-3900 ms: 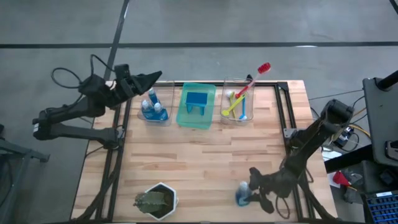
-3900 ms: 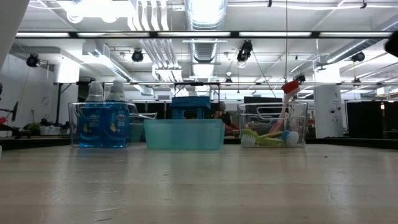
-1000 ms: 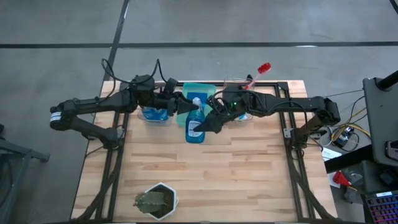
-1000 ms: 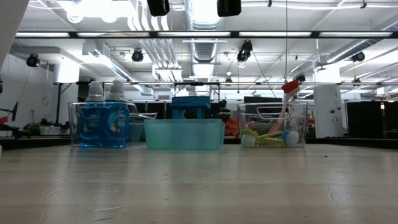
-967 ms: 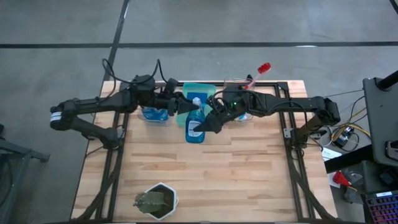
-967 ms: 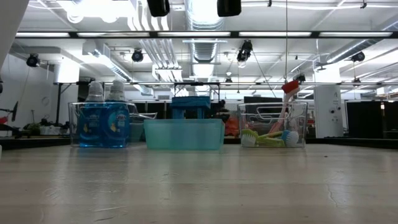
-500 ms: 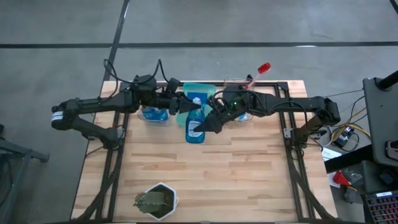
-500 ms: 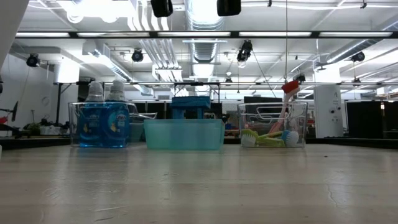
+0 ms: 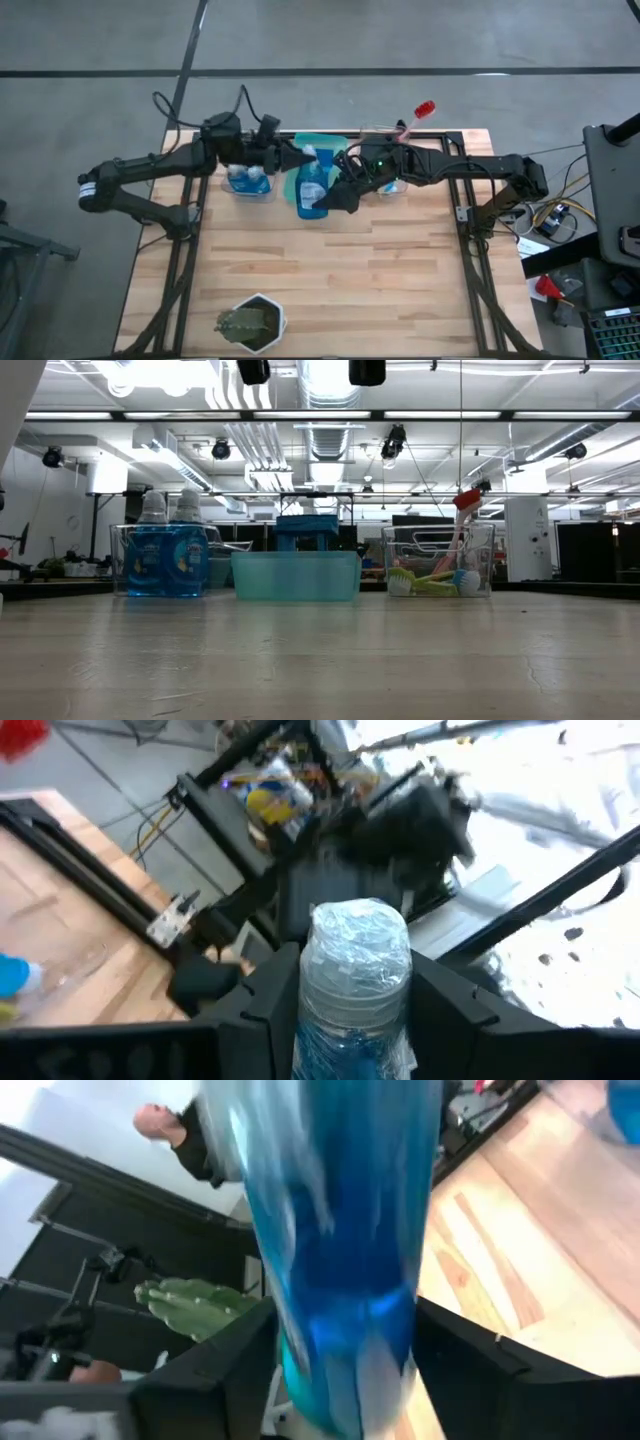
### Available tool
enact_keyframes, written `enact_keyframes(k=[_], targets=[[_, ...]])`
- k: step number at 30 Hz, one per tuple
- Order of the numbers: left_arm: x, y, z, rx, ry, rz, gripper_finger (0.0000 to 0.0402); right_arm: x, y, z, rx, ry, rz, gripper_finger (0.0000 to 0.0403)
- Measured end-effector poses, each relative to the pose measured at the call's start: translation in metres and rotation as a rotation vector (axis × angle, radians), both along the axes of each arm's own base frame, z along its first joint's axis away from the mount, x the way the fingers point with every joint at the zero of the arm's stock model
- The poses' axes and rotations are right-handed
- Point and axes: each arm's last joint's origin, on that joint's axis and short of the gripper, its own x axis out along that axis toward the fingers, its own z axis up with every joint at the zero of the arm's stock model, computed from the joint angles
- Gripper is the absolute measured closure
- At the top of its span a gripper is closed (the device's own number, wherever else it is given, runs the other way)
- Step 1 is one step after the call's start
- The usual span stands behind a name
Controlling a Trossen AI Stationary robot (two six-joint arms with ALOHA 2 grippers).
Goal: Pick & Place Kitchen Sink Supplies
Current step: Put the dishwashing liquid into the left transparent bin
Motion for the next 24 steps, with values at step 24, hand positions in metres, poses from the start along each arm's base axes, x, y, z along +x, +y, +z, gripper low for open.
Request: enact_keyframes(k=[24], targets=[[-0.094,0.056,0.007,0.298,0.217,0.455,0.0263,-0.001,0.001,-0.003,-0.018,0.022,0.018,0.0109]])
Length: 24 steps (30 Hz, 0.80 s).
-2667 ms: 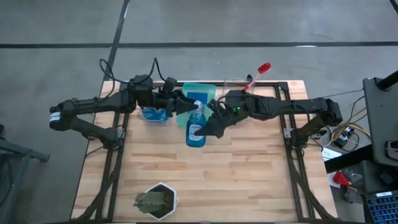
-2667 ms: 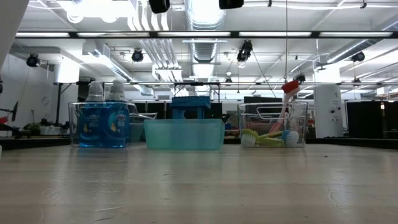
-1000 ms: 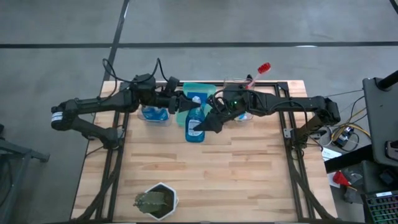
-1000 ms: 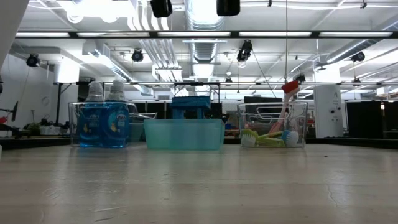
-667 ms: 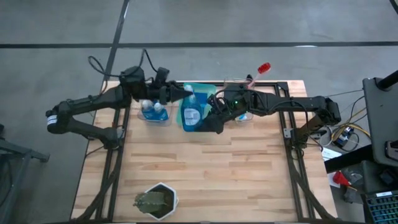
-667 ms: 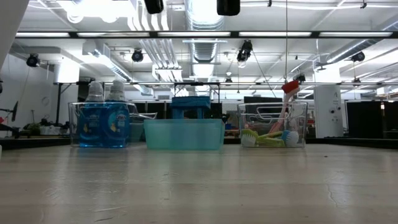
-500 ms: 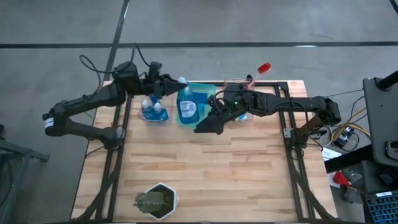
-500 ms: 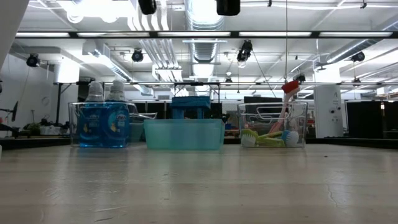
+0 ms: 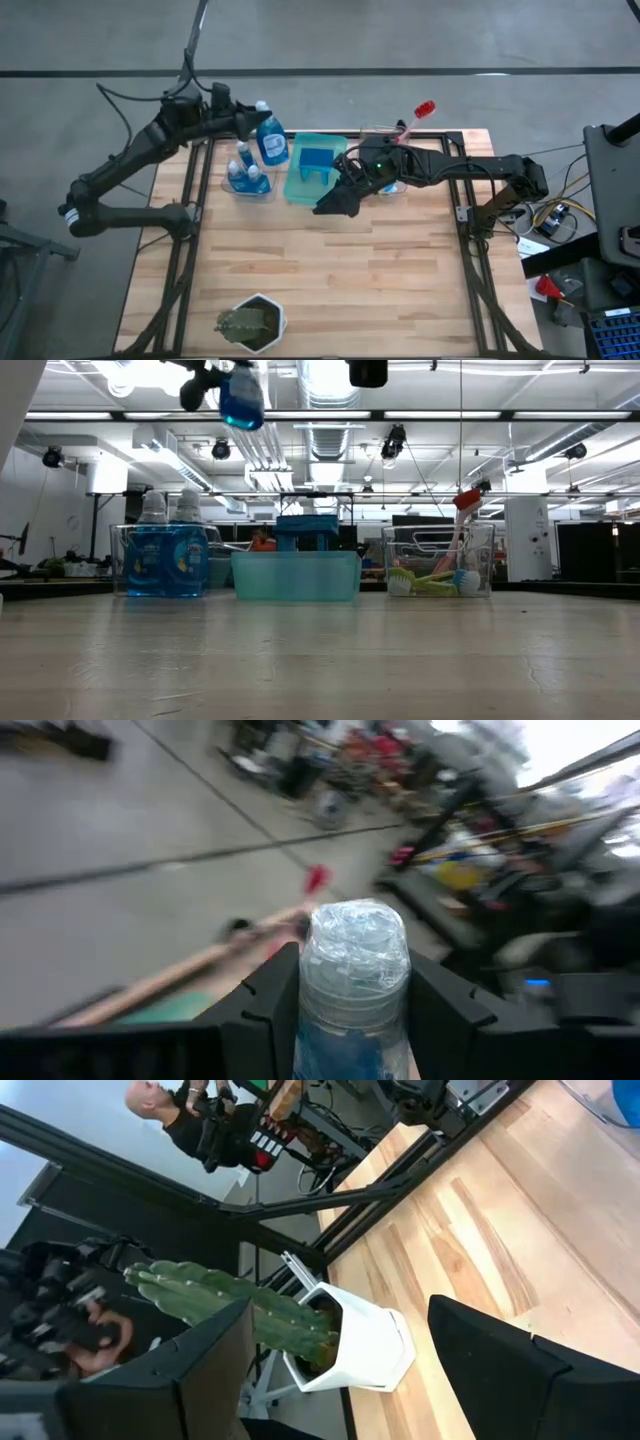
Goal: Pick & Place Kitchen Sink Supplies
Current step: Put the dishwashing liquid into the left transparent bin
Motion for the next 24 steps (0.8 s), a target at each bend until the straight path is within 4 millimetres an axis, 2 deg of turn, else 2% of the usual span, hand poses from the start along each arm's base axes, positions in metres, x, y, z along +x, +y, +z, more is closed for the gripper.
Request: enact_keyframes(k=[7,14,18,24], targets=[[-0.008,0.005,-0.011,0.175,0.223,0.169,0.0264,0.0,0.0,0.0,-0.007,-0.003,0.002,0.012],[-0.006,0.013,-0.017,0.258,0.328,0.299,0.0257,0.0,0.0,0.0,-0.014,-0.005,0.004,0.013],[-0.003,0.017,-0.028,0.303,0.339,0.31,0.0263,0.0,0.0,0.0,-0.026,-0.01,0.009,0.0134],[-0.003,0.025,-0.055,0.31,0.328,0.34,0.0262,0.0,0.0,0.0,-0.028,-0.009,0.01,0.0134]])
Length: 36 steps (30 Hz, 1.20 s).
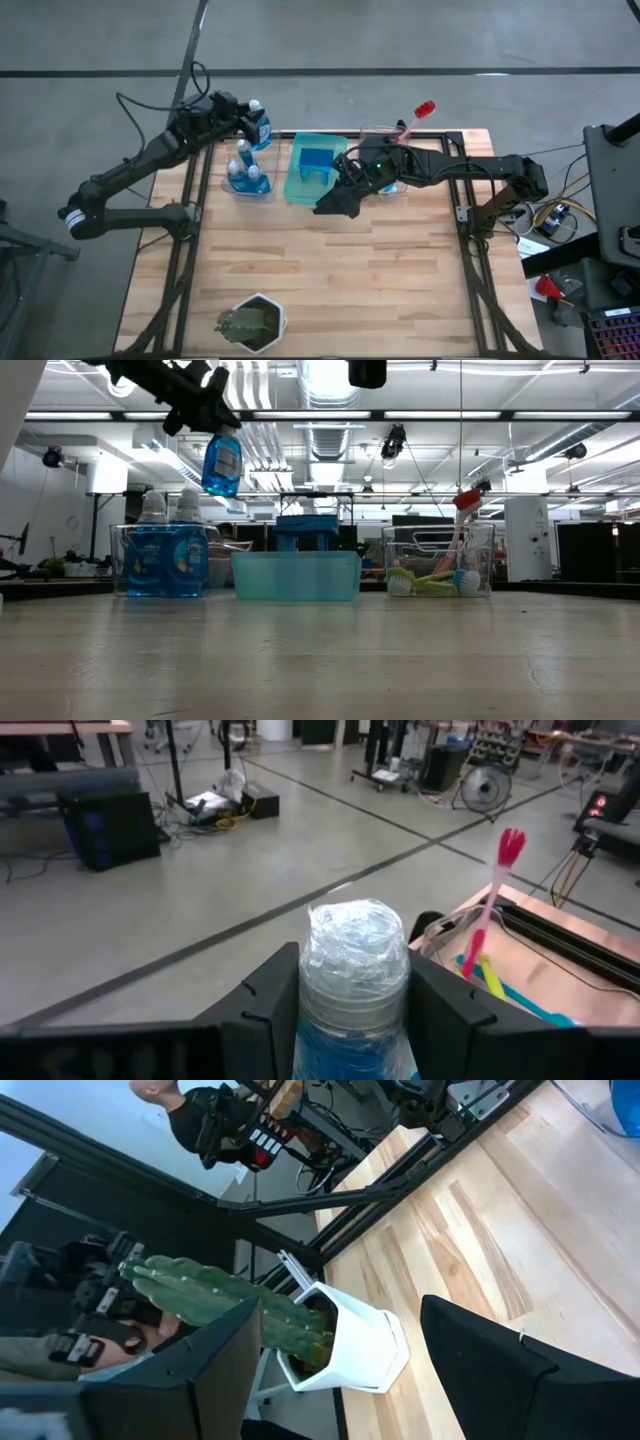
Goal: Pick & Place Kitchen Sink Supplies
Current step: Put the dishwashing liquid into the left transparent bin
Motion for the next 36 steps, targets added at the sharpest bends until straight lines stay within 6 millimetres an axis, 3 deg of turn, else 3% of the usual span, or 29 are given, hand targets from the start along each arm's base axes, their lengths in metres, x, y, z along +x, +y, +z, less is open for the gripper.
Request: enact_keyframes(k=[19,30,36], targets=[[-0.005,0.002,-0.097,0.038,-0.039,0.024,0.0255,-0.002,0.0,-0.006,0.052,0.085,-0.021,0.0136],[-0.011,-0.004,-0.134,0.032,-0.013,0.022,0.0252,-0.003,0.0,-0.007,0.065,0.105,-0.028,0.0142],[-0.014,-0.007,-0.146,0.063,0.043,0.012,0.0255,-0.003,-0.001,-0.007,0.064,0.105,-0.034,0.0145]])
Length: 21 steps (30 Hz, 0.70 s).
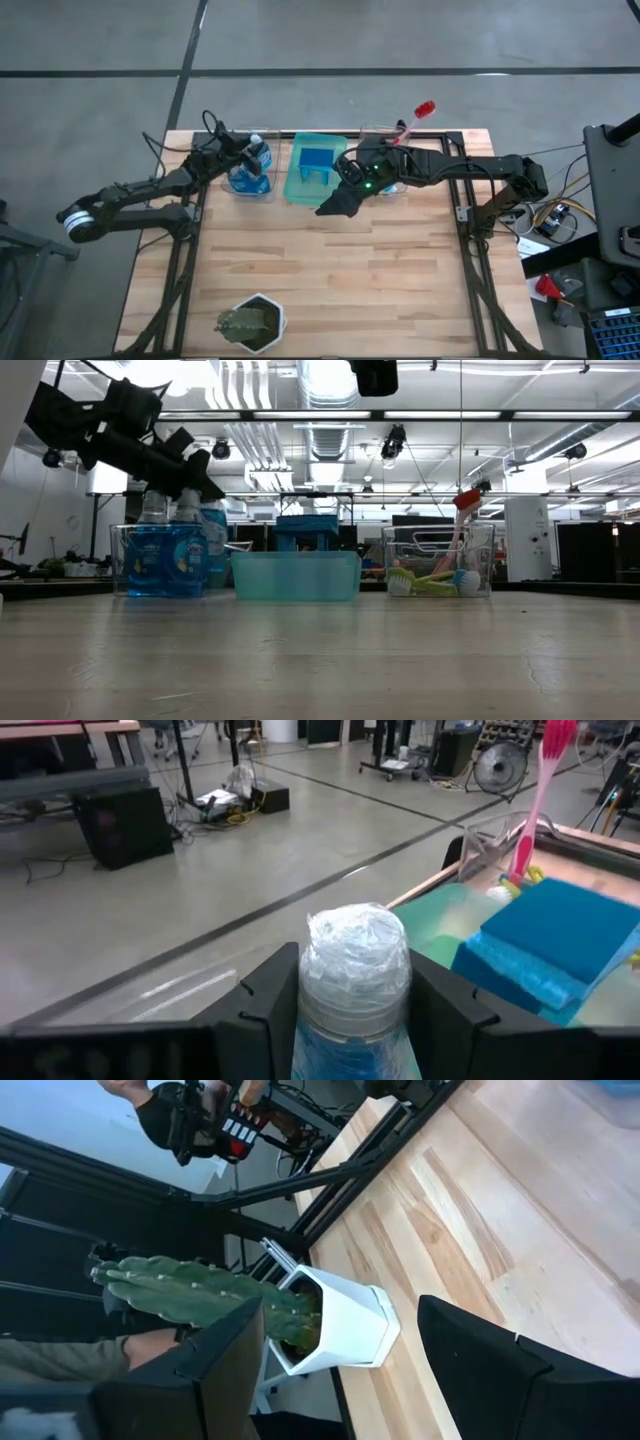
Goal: Pick & Place Kitchen Sink Supplies
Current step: Put the dishwashing liquid into the left transparent bin
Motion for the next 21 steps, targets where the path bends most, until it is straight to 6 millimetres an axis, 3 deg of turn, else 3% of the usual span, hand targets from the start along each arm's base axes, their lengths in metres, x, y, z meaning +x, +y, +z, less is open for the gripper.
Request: enact_keyframes(k=[21], targets=[[0.007,0.005,-0.02,0.003,0.043,-0.026,0.0244,0.001,-0.001,-0.001,0.008,0.006,-0.01,0.0153]])
